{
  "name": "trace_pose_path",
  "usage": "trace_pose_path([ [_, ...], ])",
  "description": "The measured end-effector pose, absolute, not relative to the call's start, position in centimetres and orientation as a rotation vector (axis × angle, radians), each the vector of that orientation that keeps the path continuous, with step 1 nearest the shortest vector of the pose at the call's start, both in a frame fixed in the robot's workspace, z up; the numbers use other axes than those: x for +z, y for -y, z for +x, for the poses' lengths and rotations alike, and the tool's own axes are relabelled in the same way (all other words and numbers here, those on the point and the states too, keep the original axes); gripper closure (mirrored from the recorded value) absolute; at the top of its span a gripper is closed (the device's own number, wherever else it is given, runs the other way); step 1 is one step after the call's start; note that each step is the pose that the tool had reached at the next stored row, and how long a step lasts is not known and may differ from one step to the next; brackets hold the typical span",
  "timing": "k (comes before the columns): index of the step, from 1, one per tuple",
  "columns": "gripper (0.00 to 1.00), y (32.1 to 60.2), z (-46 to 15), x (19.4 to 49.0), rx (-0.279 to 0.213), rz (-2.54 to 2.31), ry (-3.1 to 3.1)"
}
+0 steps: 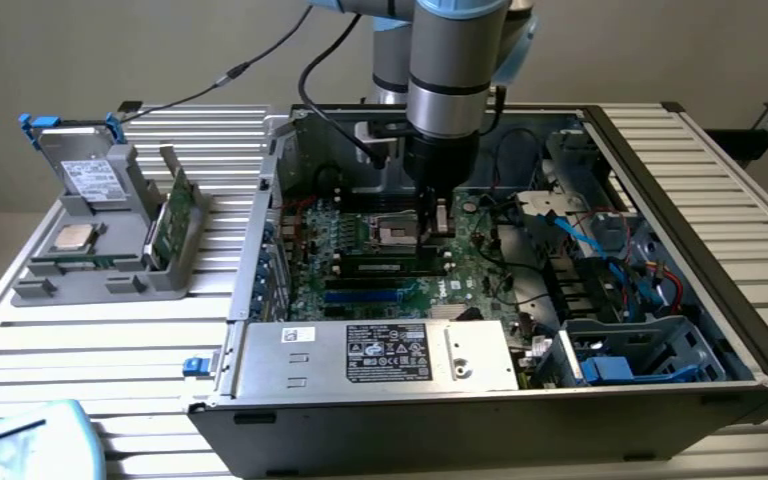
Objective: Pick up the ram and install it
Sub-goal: 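Press down the ram until it locks into place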
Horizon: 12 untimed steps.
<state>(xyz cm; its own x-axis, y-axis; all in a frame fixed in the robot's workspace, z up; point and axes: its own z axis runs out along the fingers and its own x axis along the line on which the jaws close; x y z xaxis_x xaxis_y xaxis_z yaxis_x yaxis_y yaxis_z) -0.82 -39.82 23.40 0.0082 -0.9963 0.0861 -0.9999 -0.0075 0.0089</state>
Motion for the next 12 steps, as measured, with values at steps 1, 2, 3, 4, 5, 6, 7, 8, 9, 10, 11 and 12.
trace_pose_path([
  [1,0.89,39.8,-0.9,23.4,0.084,2.182,2.165],
  [2,0.89,39.8,-1.2,23.4,0.085,2.182,2.165],
  [3,0.89,39.8,-1.4,23.4,0.085,2.182,2.165],
  [4,0.89,39.8,-1.7,23.4,0.085,2.182,2.165],
  [5,0.89,39.9,-2.0,23.4,0.085,2.182,2.165],
  [6,0.89,39.9,-2.3,23.4,0.085,2.182,2.165],
  [7,0.89,39.9,-2.7,23.4,0.085,2.182,2.165],
  [8,0.89,39.9,-3.0,23.4,0.085,2.182,2.165],
  [9,0.89,39.9,-3.2,23.4,0.085,2.182,2.165],
  [10,0.89,39.9,-3.5,23.4,0.085,2.182,2.165],
  [11,0.89,39.9,-3.7,23.4,0.085,2.182,2.165],
  [12,0.89,39.9,-3.9,23.4,0.085,2.182,2.165],
])
